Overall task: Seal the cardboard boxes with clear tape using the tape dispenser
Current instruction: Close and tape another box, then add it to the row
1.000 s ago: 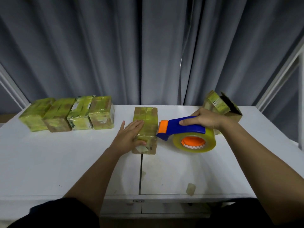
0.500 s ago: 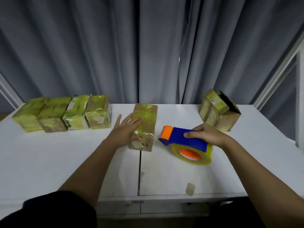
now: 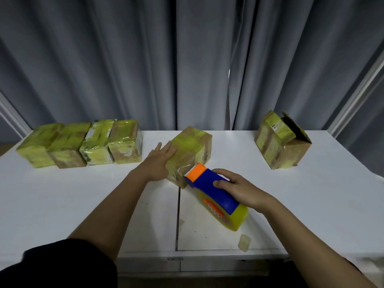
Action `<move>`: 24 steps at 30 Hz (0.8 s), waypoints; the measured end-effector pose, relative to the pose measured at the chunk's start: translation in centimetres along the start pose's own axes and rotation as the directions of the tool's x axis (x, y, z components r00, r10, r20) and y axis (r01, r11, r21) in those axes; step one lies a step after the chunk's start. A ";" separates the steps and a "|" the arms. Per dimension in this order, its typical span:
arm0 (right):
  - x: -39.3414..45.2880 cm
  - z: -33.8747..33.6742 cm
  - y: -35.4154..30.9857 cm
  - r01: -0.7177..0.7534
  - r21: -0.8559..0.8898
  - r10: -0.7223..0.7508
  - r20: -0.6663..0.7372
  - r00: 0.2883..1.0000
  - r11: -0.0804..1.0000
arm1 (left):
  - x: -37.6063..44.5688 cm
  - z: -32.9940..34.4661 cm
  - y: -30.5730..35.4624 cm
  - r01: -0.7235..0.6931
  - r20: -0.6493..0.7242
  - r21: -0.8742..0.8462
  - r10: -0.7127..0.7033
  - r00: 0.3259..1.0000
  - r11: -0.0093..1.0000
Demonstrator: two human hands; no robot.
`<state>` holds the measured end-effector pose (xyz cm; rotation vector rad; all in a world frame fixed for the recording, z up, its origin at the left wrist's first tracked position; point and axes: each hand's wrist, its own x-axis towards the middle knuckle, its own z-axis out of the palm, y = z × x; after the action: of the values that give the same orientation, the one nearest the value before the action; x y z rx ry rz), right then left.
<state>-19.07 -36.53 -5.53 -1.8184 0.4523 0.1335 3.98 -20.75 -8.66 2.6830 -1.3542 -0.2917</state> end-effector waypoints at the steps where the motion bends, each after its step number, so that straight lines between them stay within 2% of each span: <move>1: 0.0 0.2 0.0 0.009 0.003 -0.009 -0.015 1.000 1.000 | 0.1 -0.2 0.2 0.035 0.033 -0.114 -0.032 0.999 0.993; 3: -0.1 0.5 0.2 0.021 0.014 -0.021 -0.035 0.999 1.000 | 0.3 -0.7 0.8 0.094 0.063 -0.260 -0.080 0.995 0.961; 6: -0.3 1.2 0.4 0.037 0.041 -0.036 -0.026 0.999 0.998 | 0.5 -0.5 1.8 0.138 0.000 -0.338 -0.147 0.989 0.931; 9: -0.4 2.0 0.6 0.099 0.063 -0.097 -0.047 0.994 0.993 | 0.2 0.5 2.5 0.167 -0.116 -0.297 -0.209 0.971 0.940; 12: -0.7 1.9 0.5 0.101 0.086 -0.095 -0.074 0.993 0.991 | 0.2 1.6 2.9 0.131 -0.212 -0.280 -0.194 0.958 0.951; 19: -1.6 1.9 0.0 0.034 0.040 -0.031 -0.069 0.997 0.999 | 0.7 1.5 2.3 0.090 -0.189 -0.250 -0.140 0.972 0.964; 24: -2.5 2.0 -0.5 0.003 -0.163 -0.018 -0.095 0.995 0.987 | 0.9 1.3 2.3 0.069 -0.177 -0.239 -0.113 0.978 0.968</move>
<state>-20.90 -33.99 -4.89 -1.9933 0.5121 0.0773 2.38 -22.83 -9.60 2.5092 -1.0725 -0.1839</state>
